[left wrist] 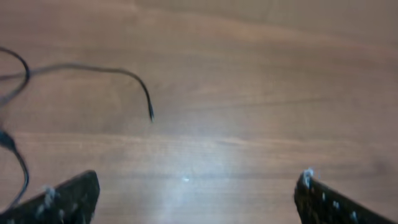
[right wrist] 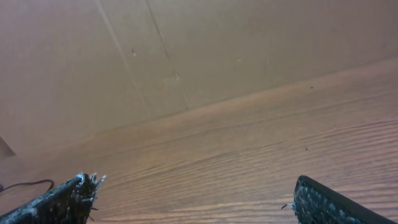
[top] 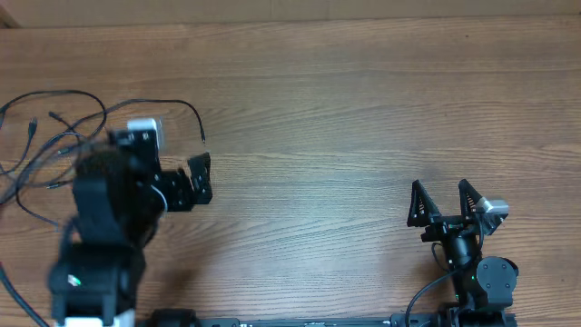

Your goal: Untangle cables

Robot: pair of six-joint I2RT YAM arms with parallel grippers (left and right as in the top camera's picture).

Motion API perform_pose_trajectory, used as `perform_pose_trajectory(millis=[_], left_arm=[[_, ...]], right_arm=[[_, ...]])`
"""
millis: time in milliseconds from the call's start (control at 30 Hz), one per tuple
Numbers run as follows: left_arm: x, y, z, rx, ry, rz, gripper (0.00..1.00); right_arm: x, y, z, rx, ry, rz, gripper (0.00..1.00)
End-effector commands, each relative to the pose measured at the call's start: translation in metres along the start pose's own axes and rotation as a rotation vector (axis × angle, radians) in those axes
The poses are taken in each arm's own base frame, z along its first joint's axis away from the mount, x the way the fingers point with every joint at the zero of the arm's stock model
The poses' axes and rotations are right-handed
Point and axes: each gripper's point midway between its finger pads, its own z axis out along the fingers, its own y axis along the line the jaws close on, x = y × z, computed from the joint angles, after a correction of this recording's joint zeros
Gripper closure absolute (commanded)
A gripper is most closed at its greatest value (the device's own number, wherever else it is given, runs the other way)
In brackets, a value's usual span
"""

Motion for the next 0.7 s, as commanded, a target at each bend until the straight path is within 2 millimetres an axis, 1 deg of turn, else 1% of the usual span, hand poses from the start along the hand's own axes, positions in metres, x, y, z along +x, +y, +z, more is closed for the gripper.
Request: perform_pose_trajectory(millis=[0,133,233,367,500,667], left_arm=[[0.018,0.011,0.000,-0.017,-0.146,0.037,0.00],[0.015,0.016,0.000,-0.012,-0.363,0.059,0.01],[0.010,0.019,-0.004,-0.009,-0.531,0.068,0.00],[0.013,0.026,-0.008,-0.019,-0.696,0.067,0.00],[0.023,0.035,-0.006,-0.044,-0.785,0.056,0.00],[0.041,0.045,0.005,-0.065,-0.833,0.045,0.00]], right_arm=[[0.002,0.001,0.000,-0.006,-0.002,0.002,0.00],[0.002,0.001,0.000,-0.006,-0.002,0.002,0.00],[0.002,0.001,0.000,-0.006,-0.002,0.003,0.00],[0.002,0.001,0.000,-0.006,-0.002,0.003,0.00],[0.002,0.001,0.000,-0.006,-0.002,0.003,0.00],[0.002,0.001,0.000,-0.006,-0.002,0.002,0.00]])
